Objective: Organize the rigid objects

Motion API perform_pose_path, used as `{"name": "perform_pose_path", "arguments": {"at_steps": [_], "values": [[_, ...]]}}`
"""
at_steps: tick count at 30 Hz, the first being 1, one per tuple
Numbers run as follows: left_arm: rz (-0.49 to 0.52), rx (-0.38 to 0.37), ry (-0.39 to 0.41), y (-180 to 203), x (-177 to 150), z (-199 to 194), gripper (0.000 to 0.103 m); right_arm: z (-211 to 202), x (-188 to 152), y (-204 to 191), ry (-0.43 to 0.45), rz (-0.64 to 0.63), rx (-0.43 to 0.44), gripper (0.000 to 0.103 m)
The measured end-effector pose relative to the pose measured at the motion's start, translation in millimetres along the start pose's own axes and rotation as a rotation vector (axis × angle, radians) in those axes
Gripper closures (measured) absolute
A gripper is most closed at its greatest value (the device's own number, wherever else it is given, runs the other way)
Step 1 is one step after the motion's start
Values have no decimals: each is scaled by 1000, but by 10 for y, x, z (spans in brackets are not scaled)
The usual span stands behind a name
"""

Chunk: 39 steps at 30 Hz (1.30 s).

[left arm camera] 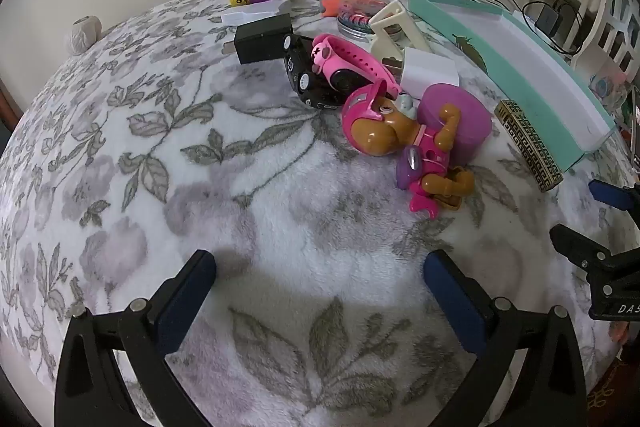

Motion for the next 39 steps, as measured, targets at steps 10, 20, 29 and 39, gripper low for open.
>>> {"name": "perform_pose_path", "arguments": {"at_steps": [10,20,29,39], "values": [[1,2,3,1,3,-2,0,-3,17,-27,23,-3,-3,0],[9,-3,8,6,13,-4,0,-85,27,12,53,-18,11,0],[21,-7,19,12,23,5,0,-86,16,17,55,-19,11,0],[21,-8,20,9,22,3,0,-86,11,12,58,-21,10,0]]}}
Point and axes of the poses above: each gripper's, at about its wrist camera, not at the fingertips, and z roughly the way its jaws point, y to its right, x to its top, the point moved 9 cm from there along z, roughly the way its jaws point, and after that the axes turned 8 degrees about -y, right-handed, at the moved point
